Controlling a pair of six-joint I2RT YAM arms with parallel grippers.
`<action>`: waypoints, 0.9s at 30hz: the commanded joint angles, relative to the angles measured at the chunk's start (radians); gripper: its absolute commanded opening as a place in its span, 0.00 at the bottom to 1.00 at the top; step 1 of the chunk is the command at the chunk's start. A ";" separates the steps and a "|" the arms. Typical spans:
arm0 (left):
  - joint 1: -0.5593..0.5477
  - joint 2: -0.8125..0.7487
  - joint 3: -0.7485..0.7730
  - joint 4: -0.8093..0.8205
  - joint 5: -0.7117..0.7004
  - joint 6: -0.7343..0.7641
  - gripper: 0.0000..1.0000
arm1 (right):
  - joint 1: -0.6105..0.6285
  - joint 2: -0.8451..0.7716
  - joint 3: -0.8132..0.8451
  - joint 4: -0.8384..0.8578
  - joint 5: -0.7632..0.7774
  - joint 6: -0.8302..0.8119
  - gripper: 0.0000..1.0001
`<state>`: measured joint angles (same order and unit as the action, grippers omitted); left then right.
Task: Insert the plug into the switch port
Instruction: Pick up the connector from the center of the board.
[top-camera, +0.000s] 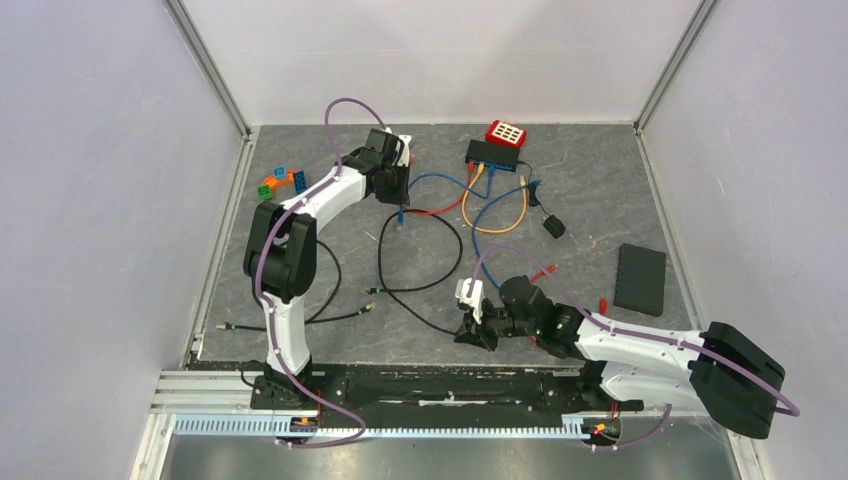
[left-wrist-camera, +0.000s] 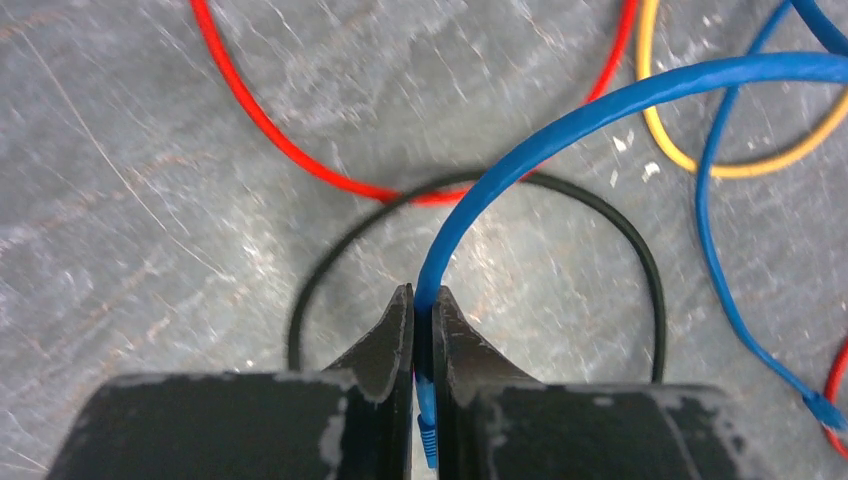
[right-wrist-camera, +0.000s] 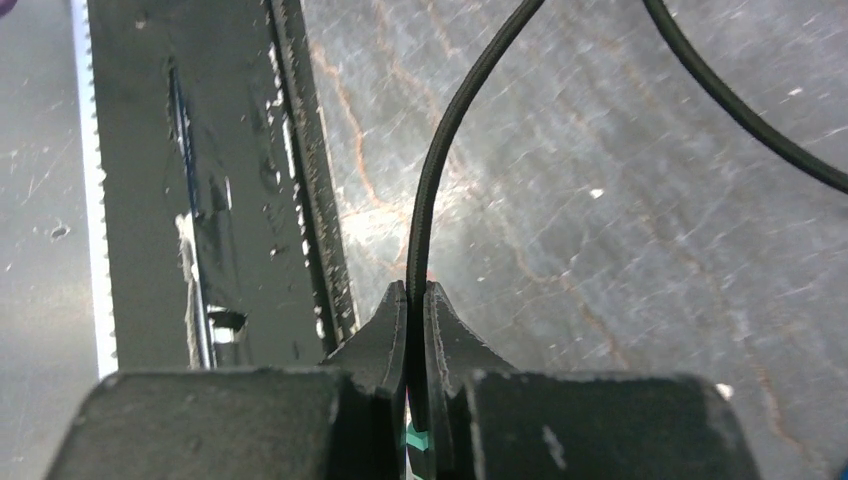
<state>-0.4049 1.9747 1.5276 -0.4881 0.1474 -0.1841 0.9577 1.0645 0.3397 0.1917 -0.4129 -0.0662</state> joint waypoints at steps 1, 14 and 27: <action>0.019 0.070 0.111 0.078 0.008 0.065 0.19 | 0.035 -0.032 -0.004 -0.032 -0.005 0.029 0.00; -0.020 -0.245 -0.142 0.200 -0.207 0.183 0.52 | 0.035 -0.036 0.045 -0.014 0.077 0.065 0.00; -0.127 -0.331 -0.229 0.179 -0.022 0.293 0.48 | 0.035 -0.057 0.007 0.014 0.055 0.118 0.00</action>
<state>-0.4919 1.5909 1.2816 -0.3202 -0.0307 -0.0208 0.9867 1.0359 0.3424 0.1398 -0.3420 0.0132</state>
